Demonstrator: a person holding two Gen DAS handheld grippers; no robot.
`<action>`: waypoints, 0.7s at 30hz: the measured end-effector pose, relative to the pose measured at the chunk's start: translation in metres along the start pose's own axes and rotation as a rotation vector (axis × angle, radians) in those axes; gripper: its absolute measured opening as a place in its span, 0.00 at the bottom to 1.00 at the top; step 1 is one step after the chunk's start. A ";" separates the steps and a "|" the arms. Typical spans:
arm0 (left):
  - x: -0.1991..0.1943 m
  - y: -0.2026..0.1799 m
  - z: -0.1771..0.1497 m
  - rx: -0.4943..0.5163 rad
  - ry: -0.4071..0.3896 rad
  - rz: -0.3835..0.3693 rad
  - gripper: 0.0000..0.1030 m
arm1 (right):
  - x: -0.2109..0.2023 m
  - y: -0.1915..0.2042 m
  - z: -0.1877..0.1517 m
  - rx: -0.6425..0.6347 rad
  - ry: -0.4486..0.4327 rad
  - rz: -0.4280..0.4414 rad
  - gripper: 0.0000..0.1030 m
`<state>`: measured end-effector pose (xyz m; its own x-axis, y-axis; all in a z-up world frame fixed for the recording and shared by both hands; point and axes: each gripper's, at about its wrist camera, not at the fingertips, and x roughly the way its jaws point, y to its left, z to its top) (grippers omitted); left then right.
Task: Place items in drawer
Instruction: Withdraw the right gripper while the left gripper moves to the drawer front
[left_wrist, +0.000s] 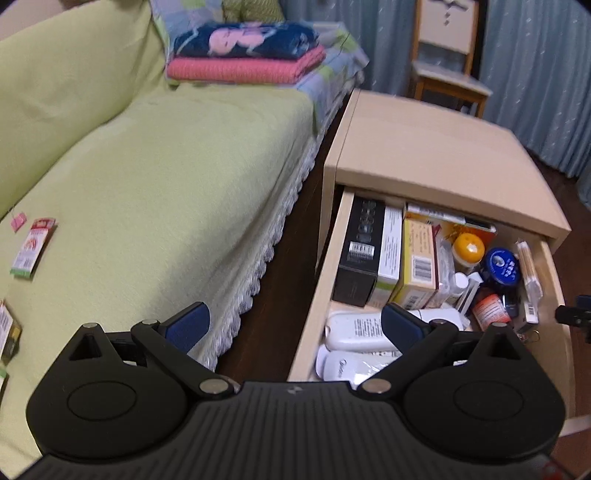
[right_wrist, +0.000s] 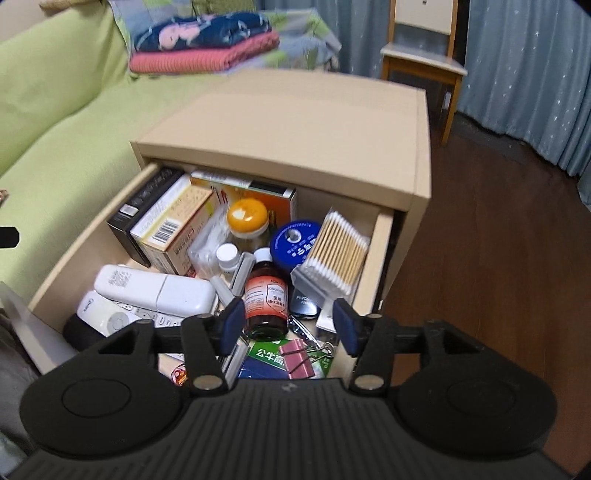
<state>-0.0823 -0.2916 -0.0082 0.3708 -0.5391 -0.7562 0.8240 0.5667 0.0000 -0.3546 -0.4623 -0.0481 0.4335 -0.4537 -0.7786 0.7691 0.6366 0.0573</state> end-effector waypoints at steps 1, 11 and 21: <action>-0.003 0.005 -0.001 0.003 -0.006 -0.019 0.97 | -0.007 -0.002 -0.002 -0.001 -0.013 0.004 0.56; -0.017 0.034 -0.021 0.197 0.016 0.014 0.97 | -0.066 -0.021 -0.046 0.015 -0.061 0.064 0.65; -0.014 0.033 -0.056 0.294 -0.015 -0.086 0.97 | -0.088 -0.023 -0.088 -0.017 0.004 0.104 0.66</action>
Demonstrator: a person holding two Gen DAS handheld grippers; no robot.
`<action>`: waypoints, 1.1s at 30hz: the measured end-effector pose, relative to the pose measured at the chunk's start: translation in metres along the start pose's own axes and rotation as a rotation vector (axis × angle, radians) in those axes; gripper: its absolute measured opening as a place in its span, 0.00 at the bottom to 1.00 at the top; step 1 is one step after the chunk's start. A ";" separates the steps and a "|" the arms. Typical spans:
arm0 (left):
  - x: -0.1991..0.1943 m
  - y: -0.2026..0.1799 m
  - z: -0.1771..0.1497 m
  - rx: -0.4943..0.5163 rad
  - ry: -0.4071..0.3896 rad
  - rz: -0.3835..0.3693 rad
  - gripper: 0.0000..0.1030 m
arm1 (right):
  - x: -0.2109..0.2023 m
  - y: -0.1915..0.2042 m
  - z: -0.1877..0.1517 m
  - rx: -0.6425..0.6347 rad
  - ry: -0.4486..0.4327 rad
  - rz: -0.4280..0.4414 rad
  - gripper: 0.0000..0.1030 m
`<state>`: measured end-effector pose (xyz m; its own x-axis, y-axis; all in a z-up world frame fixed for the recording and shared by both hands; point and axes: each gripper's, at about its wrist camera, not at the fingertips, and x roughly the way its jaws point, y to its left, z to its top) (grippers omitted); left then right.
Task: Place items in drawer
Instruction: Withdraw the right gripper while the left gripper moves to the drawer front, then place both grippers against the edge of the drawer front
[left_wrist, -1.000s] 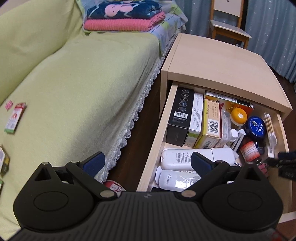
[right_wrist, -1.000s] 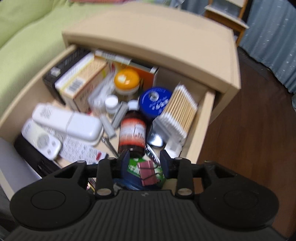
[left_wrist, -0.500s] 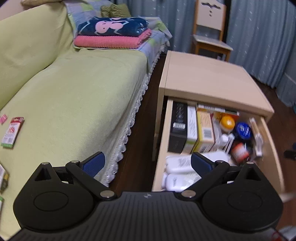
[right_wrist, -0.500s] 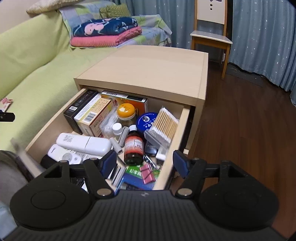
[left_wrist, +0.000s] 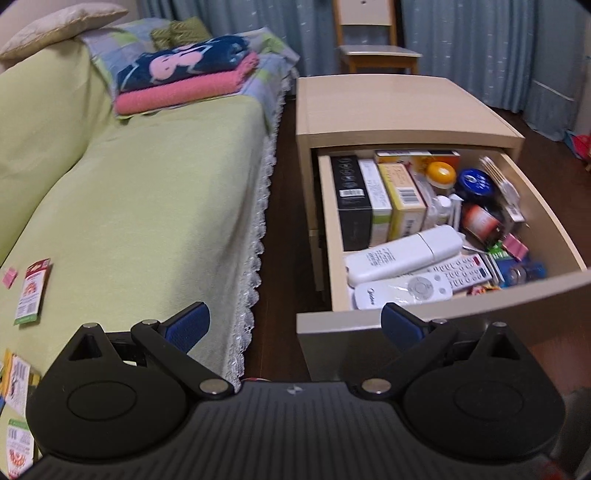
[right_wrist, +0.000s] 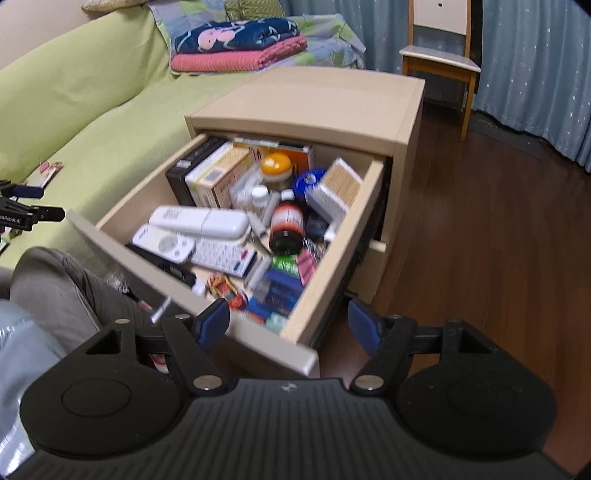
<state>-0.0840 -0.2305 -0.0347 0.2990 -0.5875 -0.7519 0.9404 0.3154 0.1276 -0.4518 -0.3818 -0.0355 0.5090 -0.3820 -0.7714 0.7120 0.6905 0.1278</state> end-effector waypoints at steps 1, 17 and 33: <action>0.002 -0.002 -0.002 0.016 0.000 -0.008 0.97 | -0.001 -0.001 -0.004 0.005 0.006 -0.001 0.66; 0.044 -0.019 -0.018 0.169 0.082 -0.089 0.67 | 0.025 0.001 -0.035 -0.065 0.105 0.020 0.55; 0.056 -0.022 -0.025 0.154 0.083 -0.099 0.60 | 0.032 0.004 -0.031 -0.093 0.100 -0.011 0.27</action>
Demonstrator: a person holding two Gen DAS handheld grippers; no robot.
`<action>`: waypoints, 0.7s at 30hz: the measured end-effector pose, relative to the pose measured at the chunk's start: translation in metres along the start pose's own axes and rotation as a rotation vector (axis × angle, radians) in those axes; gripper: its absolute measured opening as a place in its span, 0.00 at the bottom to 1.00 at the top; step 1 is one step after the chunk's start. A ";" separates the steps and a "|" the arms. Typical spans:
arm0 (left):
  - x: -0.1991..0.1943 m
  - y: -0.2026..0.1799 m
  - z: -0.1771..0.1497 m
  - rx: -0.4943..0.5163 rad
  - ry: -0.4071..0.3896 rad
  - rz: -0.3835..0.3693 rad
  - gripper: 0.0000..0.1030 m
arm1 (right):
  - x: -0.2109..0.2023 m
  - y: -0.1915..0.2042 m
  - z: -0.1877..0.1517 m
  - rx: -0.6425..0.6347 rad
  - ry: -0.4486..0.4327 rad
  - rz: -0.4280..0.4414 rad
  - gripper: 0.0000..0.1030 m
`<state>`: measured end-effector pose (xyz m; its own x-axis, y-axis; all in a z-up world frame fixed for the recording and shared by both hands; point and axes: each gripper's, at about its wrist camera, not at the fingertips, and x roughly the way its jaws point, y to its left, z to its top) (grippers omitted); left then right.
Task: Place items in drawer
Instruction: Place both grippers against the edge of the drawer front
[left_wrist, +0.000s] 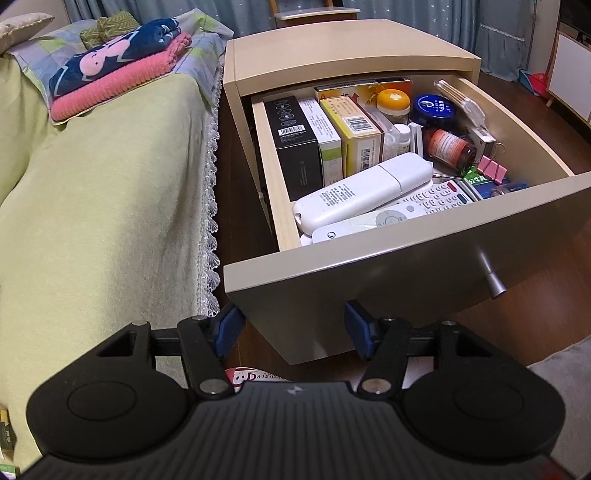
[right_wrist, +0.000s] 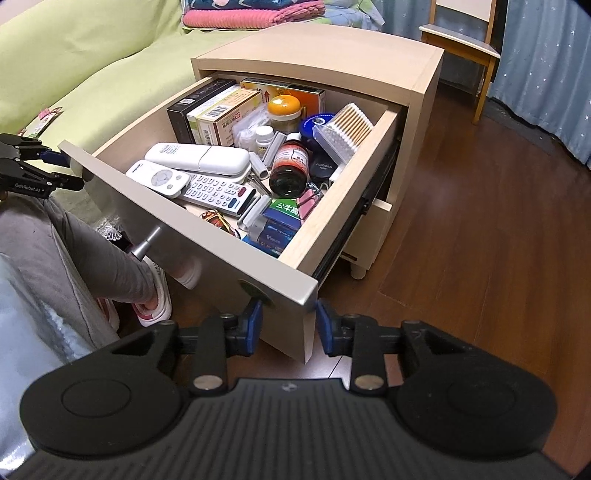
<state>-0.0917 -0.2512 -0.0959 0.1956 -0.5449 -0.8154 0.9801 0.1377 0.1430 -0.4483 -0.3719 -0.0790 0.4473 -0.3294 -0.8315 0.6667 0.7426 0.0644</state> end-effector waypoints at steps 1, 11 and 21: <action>0.000 0.000 0.000 -0.001 0.000 0.001 0.60 | 0.000 0.000 0.000 -0.002 0.000 -0.002 0.27; 0.004 -0.003 0.001 -0.020 -0.001 0.016 0.59 | 0.003 -0.001 0.004 -0.005 -0.006 -0.015 0.27; 0.003 -0.004 -0.003 -0.030 -0.002 0.019 0.59 | 0.002 0.002 0.003 -0.005 -0.010 -0.027 0.27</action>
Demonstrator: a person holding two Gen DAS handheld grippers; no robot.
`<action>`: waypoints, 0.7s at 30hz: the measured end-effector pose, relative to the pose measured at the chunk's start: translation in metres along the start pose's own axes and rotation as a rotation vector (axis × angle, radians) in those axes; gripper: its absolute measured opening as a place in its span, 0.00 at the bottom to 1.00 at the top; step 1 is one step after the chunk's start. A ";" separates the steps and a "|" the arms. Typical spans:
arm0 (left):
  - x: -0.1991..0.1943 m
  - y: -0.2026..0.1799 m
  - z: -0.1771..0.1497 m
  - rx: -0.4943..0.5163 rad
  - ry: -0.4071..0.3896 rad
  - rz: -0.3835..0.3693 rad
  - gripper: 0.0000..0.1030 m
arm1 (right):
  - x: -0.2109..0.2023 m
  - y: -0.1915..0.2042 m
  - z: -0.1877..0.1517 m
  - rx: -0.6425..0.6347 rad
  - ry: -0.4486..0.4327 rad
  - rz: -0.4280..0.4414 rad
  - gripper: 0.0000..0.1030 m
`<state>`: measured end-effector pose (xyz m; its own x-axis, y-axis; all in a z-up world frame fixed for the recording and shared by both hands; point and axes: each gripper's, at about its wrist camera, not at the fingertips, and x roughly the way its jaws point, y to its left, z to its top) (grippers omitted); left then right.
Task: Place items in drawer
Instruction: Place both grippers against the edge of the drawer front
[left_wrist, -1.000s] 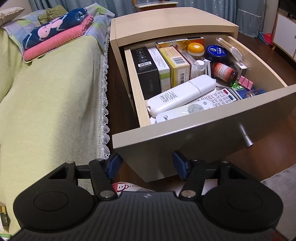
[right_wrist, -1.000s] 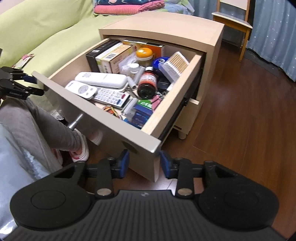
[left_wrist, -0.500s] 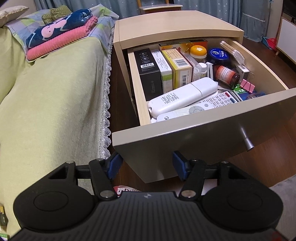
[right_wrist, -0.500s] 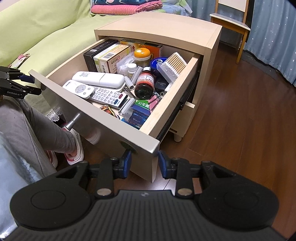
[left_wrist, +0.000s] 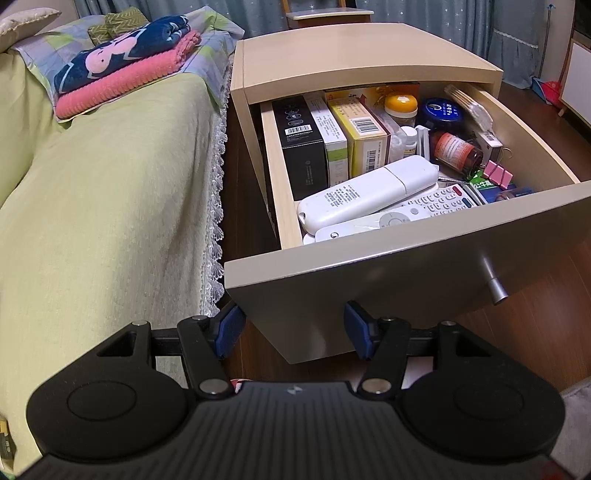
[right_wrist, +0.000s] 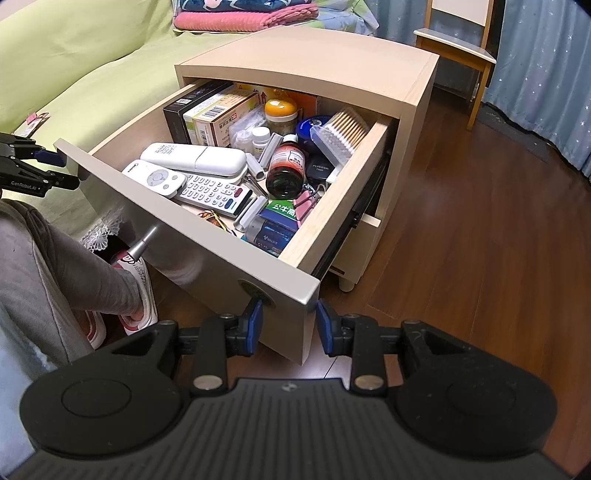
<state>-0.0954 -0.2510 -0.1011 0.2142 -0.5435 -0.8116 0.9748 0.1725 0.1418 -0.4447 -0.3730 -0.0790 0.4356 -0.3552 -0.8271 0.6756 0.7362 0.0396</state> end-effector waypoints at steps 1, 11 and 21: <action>0.000 0.001 0.000 -0.001 -0.001 0.000 0.59 | 0.000 0.000 0.000 0.000 -0.001 0.000 0.27; -0.005 0.006 0.000 -0.031 -0.006 -0.008 0.59 | 0.000 -0.004 0.002 -0.007 -0.005 0.002 0.27; -0.005 0.006 0.001 -0.043 -0.011 0.002 0.59 | 0.001 -0.005 0.003 -0.004 -0.012 -0.003 0.27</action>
<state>-0.0902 -0.2480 -0.0958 0.2166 -0.5519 -0.8053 0.9709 0.2084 0.1184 -0.4456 -0.3792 -0.0783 0.4409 -0.3645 -0.8202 0.6745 0.7375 0.0349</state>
